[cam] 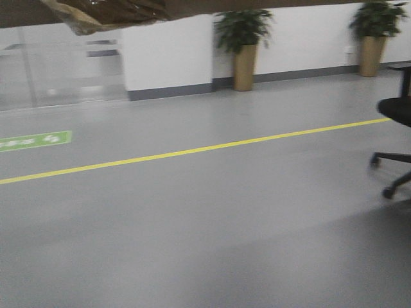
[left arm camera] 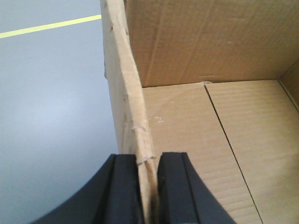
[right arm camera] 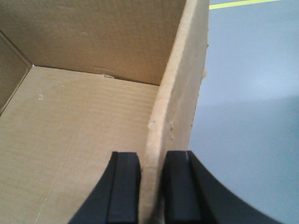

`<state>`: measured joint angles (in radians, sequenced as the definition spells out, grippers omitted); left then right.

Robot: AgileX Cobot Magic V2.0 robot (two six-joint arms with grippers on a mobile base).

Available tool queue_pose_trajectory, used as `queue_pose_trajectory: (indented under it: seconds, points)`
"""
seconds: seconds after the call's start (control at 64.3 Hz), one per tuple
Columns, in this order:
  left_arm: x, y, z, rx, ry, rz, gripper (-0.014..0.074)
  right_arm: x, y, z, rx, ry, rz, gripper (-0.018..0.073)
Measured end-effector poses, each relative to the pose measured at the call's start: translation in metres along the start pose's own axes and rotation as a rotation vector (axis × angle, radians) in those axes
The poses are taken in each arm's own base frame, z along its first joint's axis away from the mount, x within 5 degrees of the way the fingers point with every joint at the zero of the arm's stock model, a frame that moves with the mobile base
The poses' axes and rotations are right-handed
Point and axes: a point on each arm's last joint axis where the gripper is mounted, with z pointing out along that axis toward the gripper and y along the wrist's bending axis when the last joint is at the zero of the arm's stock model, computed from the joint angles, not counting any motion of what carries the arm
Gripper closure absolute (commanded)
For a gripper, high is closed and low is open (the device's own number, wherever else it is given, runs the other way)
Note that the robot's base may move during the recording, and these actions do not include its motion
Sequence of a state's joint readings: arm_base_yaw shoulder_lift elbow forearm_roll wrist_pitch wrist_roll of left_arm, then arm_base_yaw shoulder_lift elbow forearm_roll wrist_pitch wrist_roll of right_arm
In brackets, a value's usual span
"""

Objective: Grab carton from right shelf to conveyor
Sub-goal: 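Hold the carton with both grippers while driving away from the shelf, then hold the carton and drive up to the red-framed conveyor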

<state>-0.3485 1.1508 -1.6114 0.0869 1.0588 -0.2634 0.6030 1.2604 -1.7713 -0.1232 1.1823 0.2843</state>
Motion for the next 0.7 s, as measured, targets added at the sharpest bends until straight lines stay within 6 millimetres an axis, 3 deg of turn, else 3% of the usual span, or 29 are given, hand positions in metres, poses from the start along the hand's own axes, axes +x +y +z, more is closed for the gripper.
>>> queue_pose_trajectory:
  seconds: [0.699]
  points:
    - [-0.0003, 0.0004, 0.0, -0.004, -0.003, 0.003, 0.061, -0.0002, 0.0001, 0.0006, 0.0, -0.001, 0.0, 0.0627]
